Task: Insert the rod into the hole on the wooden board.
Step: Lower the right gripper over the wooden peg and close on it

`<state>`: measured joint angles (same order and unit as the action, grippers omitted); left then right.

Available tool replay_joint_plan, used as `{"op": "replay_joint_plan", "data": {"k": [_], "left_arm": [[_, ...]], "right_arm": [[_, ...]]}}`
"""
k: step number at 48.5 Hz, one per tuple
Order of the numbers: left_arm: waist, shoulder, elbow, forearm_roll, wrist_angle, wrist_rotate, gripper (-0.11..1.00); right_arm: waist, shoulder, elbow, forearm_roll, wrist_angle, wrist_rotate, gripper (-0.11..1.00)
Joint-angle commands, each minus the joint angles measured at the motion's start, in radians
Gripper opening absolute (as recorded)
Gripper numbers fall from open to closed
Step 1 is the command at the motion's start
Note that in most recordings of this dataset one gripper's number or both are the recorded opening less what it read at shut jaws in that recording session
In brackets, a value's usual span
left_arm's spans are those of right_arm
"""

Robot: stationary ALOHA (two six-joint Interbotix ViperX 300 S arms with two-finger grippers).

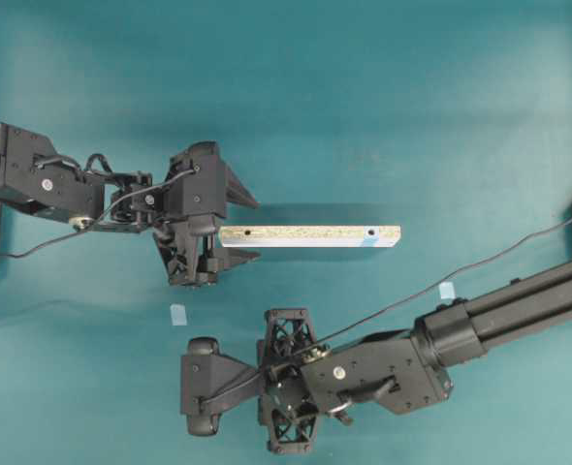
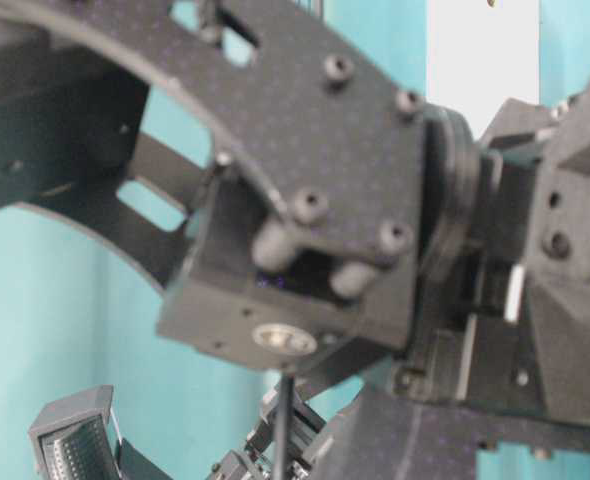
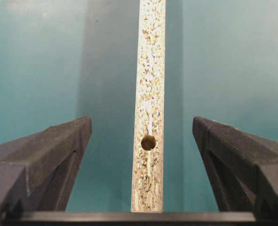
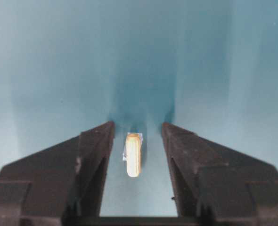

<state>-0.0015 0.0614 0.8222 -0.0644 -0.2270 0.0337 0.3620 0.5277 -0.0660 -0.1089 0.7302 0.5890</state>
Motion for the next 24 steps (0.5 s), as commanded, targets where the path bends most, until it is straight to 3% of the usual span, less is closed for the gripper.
{"op": "replay_joint_plan", "data": {"k": [1, 24], "left_arm": [[-0.003, -0.014, -0.008, 0.002, -0.005, -0.002, 0.99], [-0.005, -0.014, -0.006, 0.002, -0.005, -0.002, 0.99]], "right_arm": [[0.003, -0.023, -0.026, -0.002, -0.003, -0.002, 0.46], [0.003, -0.023, -0.025, -0.002, 0.000, -0.002, 0.44]]}}
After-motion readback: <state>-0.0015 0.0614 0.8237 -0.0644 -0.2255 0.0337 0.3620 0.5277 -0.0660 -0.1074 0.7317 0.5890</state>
